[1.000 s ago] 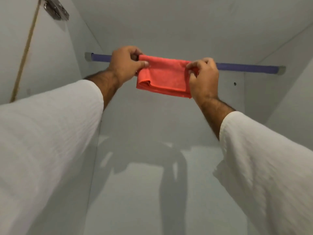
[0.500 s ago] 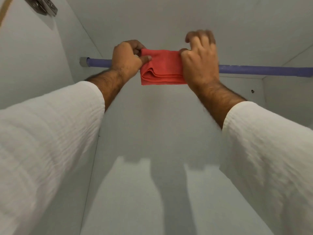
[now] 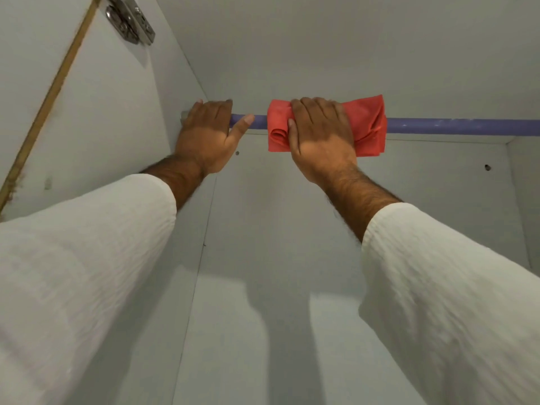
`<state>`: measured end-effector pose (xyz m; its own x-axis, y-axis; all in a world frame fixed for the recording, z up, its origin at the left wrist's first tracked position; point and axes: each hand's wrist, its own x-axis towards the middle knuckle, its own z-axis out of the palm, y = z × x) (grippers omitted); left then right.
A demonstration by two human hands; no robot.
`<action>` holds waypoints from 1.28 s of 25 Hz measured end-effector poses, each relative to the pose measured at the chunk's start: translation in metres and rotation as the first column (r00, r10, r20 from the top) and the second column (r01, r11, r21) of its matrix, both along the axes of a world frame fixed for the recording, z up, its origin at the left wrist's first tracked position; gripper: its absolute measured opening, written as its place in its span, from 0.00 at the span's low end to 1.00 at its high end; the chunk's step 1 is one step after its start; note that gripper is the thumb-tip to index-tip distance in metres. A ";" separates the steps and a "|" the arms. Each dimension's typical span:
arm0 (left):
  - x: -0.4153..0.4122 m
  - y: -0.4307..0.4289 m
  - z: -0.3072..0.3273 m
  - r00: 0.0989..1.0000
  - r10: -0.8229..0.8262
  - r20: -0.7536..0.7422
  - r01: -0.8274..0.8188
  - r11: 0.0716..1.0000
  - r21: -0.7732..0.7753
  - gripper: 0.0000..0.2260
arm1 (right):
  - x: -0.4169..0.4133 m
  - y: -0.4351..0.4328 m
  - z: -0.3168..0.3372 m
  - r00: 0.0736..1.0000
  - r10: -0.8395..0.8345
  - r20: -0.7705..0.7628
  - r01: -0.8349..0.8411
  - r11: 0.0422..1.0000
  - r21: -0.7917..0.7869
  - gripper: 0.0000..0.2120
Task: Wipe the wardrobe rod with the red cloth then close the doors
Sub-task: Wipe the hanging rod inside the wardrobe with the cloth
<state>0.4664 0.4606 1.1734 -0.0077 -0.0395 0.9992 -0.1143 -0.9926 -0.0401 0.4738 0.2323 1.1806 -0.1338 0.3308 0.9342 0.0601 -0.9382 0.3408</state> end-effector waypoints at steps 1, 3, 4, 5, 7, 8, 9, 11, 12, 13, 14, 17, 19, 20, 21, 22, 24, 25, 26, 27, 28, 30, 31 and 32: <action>0.001 -0.001 0.003 1.000 0.004 0.005 -0.004 1.000 -0.009 0.31 | 0.000 0.001 0.000 1.000 0.006 0.005 -0.006 1.000 -0.005 0.27; 0.003 -0.007 0.006 1.000 0.020 0.013 -0.019 0.999 -0.040 0.32 | 0.003 -0.002 0.000 1.000 0.019 0.013 -0.018 1.000 -0.012 0.26; 0.003 -0.013 0.007 1.000 0.021 0.014 -0.020 0.999 -0.041 0.33 | 0.003 -0.006 0.001 1.000 0.022 0.018 -0.021 0.999 -0.027 0.26; 0.003 -0.020 0.008 1.000 0.012 0.007 -0.012 1.000 -0.025 0.34 | 0.003 -0.010 0.001 1.000 0.022 0.022 -0.022 0.999 -0.043 0.26; 0.003 -0.044 0.013 1.000 -0.016 -0.011 0.017 0.999 0.035 0.36 | 0.004 -0.020 0.002 1.000 0.018 0.024 -0.016 0.999 -0.052 0.25; 0.002 -0.058 0.014 1.000 -0.023 -0.010 0.024 0.998 0.059 0.37 | 0.004 -0.026 0.003 1.000 0.015 0.022 -0.014 0.999 -0.052 0.25; 0.002 -0.072 0.016 1.000 -0.029 -0.005 0.029 0.997 0.076 0.37 | 0.005 -0.033 0.003 1.000 0.014 0.023 -0.013 0.999 -0.049 0.25; 0.004 -0.104 0.018 0.999 -0.046 0.001 0.046 0.993 0.105 0.39 | 0.007 -0.057 0.003 0.999 0.012 0.042 -0.011 1.000 -0.023 0.25; 0.005 -0.119 0.019 0.999 -0.053 -0.005 0.053 0.992 0.115 0.40 | 0.008 -0.073 0.003 0.998 0.011 0.058 -0.011 1.000 -0.015 0.25; 0.005 -0.133 0.021 0.998 -0.059 -0.016 0.060 0.991 0.119 0.40 | 0.009 -0.091 0.003 0.997 0.013 0.078 -0.012 1.000 -0.011 0.25; 0.006 -0.147 0.024 0.998 -0.063 -0.030 0.066 0.990 0.124 0.41 | 0.009 -0.110 0.004 0.995 0.019 0.100 -0.018 1.000 -0.008 0.24; 0.004 -0.184 0.032 0.996 -0.052 -0.069 0.062 0.987 0.151 0.44 | 0.011 -0.171 0.006 0.990 0.046 0.134 -0.049 0.999 0.020 0.22; 0.006 -0.212 0.034 0.997 -0.037 -0.060 0.047 0.985 0.167 0.45 | 0.010 -0.213 0.004 0.985 0.040 0.167 -0.052 0.997 0.064 0.22; 0.007 -0.226 0.034 0.998 -0.029 -0.050 0.037 0.984 0.175 0.44 | 0.009 -0.232 0.003 0.983 0.036 0.177 -0.052 0.995 0.089 0.21; 0.008 -0.241 0.035 0.999 -0.019 -0.042 0.027 0.982 0.184 0.43 | 0.008 -0.249 0.002 0.983 0.033 0.179 -0.054 0.992 0.114 0.21; 0.008 -0.256 0.035 0.999 -0.009 -0.037 0.016 0.981 0.195 0.43 | 0.007 -0.263 0.000 0.984 0.026 0.174 -0.051 0.989 0.142 0.21; 0.007 -0.288 0.035 0.999 0.009 -0.031 -0.002 0.974 0.226 0.44 | 0.003 -0.291 -0.001 0.988 -0.019 0.151 -0.013 0.978 0.209 0.21; 0.007 -0.302 0.035 1.000 0.015 -0.028 -0.008 0.971 0.240 0.45 | 0.002 -0.304 -0.002 0.990 -0.046 0.135 0.011 0.969 0.247 0.21; 0.007 -0.314 0.035 1.000 0.016 -0.021 -0.010 0.968 0.250 0.45 | 0.001 -0.317 -0.004 0.991 -0.060 0.120 0.023 0.958 0.285 0.21; 0.008 -0.326 0.035 1.000 0.005 -0.009 -0.002 0.966 0.257 0.45 | 0.000 -0.331 -0.006 0.992 -0.066 0.110 0.028 0.948 0.316 0.21; 0.009 -0.334 0.035 1.000 -0.012 0.006 0.010 0.965 0.261 0.45 | -0.001 -0.343 -0.008 0.992 -0.068 0.105 0.029 0.943 0.330 0.21; 0.011 -0.342 0.034 0.999 -0.032 0.037 0.021 0.964 0.266 0.45 | -0.002 -0.357 -0.010 0.993 -0.069 0.098 0.034 0.946 0.322 0.21; 0.013 -0.340 0.034 0.999 -0.033 0.042 0.020 0.962 0.272 0.45 | -0.002 -0.357 -0.011 0.993 -0.068 0.098 0.033 0.945 0.325 0.22; 0.013 -0.337 0.034 0.999 -0.034 0.038 0.022 0.959 0.284 0.45 | 0.000 -0.353 -0.011 0.992 -0.074 0.104 0.033 0.936 0.350 0.23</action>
